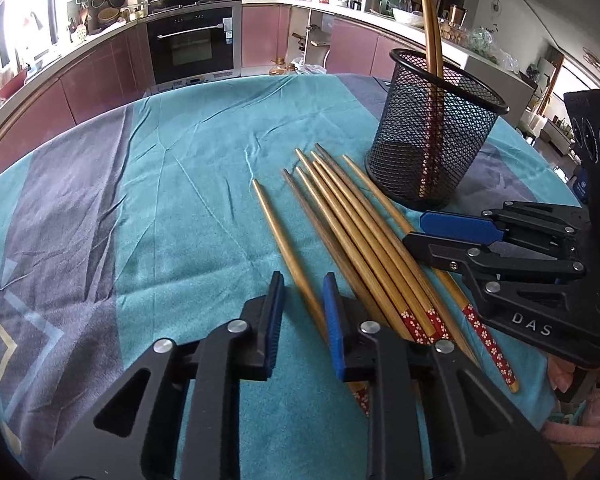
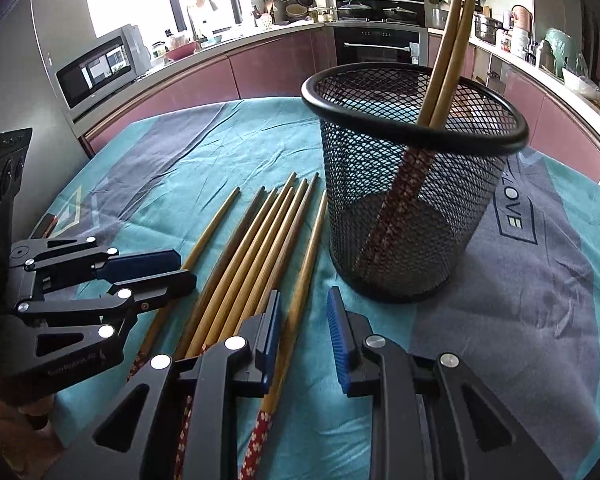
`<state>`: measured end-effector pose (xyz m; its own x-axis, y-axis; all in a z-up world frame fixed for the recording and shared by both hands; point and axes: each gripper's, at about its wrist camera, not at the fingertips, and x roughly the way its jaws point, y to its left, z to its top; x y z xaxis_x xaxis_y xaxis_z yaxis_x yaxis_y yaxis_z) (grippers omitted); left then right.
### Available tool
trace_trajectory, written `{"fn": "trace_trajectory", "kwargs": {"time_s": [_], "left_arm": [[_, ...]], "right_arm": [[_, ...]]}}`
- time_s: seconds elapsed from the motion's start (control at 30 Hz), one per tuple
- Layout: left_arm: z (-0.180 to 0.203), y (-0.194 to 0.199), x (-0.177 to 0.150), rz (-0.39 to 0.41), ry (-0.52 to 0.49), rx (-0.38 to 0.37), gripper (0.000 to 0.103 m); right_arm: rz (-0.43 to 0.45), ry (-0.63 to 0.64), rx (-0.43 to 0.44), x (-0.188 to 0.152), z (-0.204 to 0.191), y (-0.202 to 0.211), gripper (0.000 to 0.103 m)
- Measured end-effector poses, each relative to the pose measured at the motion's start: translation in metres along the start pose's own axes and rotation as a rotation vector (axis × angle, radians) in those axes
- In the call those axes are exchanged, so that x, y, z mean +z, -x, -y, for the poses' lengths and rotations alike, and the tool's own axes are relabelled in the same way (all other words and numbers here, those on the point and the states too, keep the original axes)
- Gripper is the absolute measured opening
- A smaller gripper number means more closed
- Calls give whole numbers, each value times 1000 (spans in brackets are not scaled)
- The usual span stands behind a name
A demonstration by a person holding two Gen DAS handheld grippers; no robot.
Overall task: Organize utensils
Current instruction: 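Close the left tool on a chopstick while the right tool grasps another, then lift both chopsticks upright and carry them over the mesh cup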
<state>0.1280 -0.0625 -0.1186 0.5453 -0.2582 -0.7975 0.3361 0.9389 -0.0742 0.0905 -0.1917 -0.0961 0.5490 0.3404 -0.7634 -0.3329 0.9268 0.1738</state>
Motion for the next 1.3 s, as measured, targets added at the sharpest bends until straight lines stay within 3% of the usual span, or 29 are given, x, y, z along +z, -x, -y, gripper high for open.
{"fn": "trace_trajectory", "kwargs": {"time_s": [0.23, 0.83, 1.3], "left_arm": [[-3, -1, 1, 3, 31, 3, 10], [-2, 20, -3, 33, 40, -35, 7], [5, 65, 4, 107, 40, -162, 7]], "right_arm": [[3, -34, 10, -1, 7, 2, 6], [71, -60, 97, -6, 11, 33, 6], [146, -41, 150, -1, 6, 66, 6]]}}
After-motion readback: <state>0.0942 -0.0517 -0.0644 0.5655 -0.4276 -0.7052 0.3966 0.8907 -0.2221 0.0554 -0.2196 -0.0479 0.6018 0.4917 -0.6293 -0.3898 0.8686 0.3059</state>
